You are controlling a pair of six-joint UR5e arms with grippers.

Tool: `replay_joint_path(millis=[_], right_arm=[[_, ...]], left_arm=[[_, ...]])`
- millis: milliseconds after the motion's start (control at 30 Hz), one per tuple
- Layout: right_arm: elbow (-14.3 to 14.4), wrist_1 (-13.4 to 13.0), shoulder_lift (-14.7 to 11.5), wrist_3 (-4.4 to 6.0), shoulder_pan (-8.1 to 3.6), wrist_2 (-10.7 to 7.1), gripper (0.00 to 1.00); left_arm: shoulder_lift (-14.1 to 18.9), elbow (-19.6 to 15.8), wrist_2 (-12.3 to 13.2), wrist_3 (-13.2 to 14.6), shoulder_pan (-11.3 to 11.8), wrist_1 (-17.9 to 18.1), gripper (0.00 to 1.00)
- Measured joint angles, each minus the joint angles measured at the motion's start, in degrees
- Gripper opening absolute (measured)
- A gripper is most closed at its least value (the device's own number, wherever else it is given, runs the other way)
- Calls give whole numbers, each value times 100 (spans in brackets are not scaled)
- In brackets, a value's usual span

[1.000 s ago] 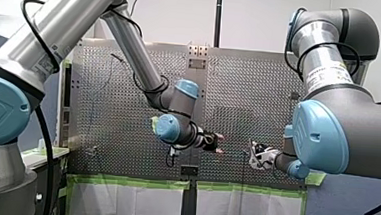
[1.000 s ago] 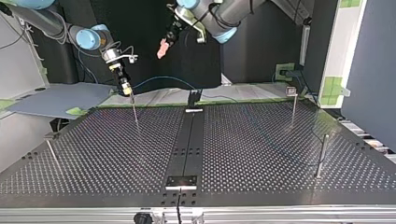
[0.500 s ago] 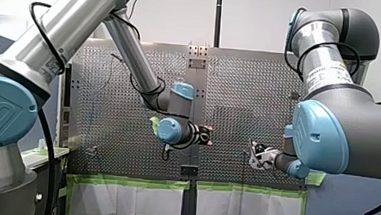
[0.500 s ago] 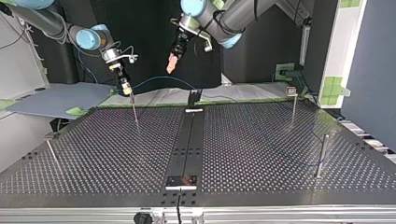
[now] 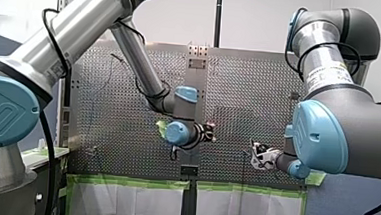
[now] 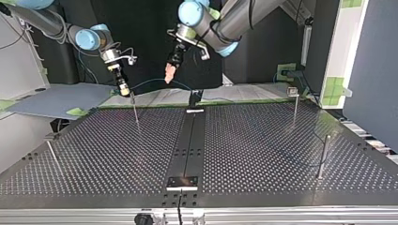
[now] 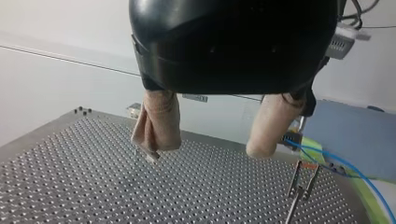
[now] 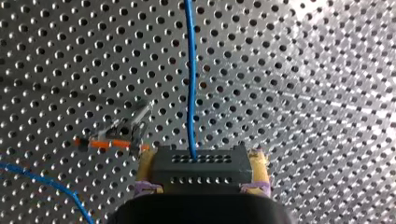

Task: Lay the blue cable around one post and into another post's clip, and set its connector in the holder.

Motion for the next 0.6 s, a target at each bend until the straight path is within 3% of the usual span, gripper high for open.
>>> replay_joint_path(millis=[267,600], right_arm=[[0,36,-31,8,-31,168,0],[1,60,-34,65,-108,390,0]], left_arm=[[-343,231,-20,68,107,28,100],[-763,250,-107,383,127,-229,100]])
